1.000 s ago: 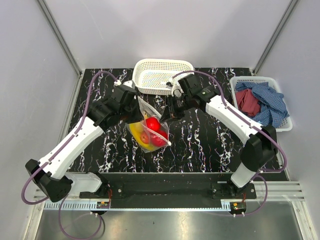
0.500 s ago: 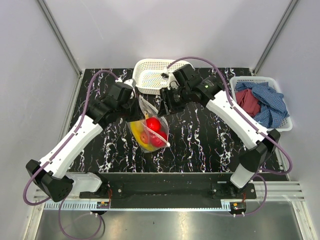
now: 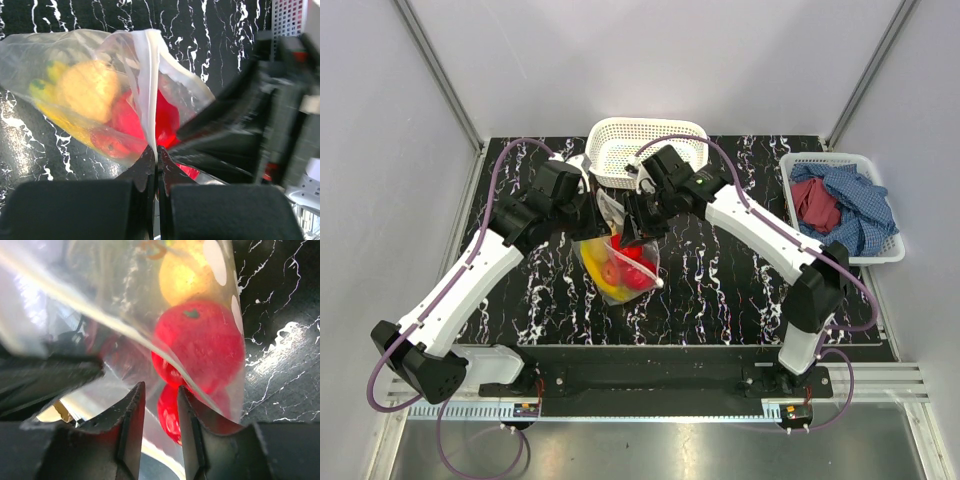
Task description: Open the zip-top bag and remove the fake food
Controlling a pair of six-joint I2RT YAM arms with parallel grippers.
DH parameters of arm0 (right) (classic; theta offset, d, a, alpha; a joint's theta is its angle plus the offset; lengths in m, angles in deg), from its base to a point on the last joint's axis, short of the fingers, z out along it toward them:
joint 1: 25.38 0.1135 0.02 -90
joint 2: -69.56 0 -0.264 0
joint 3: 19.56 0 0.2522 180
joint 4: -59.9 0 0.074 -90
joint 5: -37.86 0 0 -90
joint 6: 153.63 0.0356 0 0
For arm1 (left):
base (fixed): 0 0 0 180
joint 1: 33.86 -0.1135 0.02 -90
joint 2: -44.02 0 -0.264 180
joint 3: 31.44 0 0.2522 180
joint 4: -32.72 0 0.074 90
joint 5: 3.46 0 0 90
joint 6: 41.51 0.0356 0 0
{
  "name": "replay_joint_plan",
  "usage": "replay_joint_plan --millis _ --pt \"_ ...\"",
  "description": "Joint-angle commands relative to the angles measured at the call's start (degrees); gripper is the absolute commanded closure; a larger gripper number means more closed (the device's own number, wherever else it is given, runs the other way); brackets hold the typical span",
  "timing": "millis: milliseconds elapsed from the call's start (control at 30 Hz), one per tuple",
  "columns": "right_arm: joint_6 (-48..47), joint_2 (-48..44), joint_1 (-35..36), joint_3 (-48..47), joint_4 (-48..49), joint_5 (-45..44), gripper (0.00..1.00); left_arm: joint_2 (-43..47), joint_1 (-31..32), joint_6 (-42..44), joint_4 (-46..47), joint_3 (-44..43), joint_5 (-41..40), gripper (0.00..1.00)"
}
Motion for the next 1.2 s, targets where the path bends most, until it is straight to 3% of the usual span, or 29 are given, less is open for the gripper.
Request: replay_joint_plan --millis 0,233,633,767,1167 --pt "0.39 0.40 0.15 -0.37 2.25 -0.79 0.56 0.36 -0.21 0.17 3.67 -2.48 2.84 1.00" --pt "-2.51 1.28 0.07 -1.60 -1.80 -5.54 0.41 0.18 -0.21 0.16 4.46 -2.30 3.37 1.00" --pt "-4.35 3.91 0.77 -1.26 3.38 -11.42 0.18 0.09 -0.21 -1.33 5.86 -0.99 4.95 1.00" --pt "-4.00 3.83 0.94 0.33 8.47 -15.29 0.14 0.35 -0.29 -1.94 6.22 -0.37 5.57 1.00" --pt "-4.88 8.31 2.35 -0.28 10.07 -19.08 0.11 1.06 -0.21 -3.00 7.10 0.86 6.54 1.00"
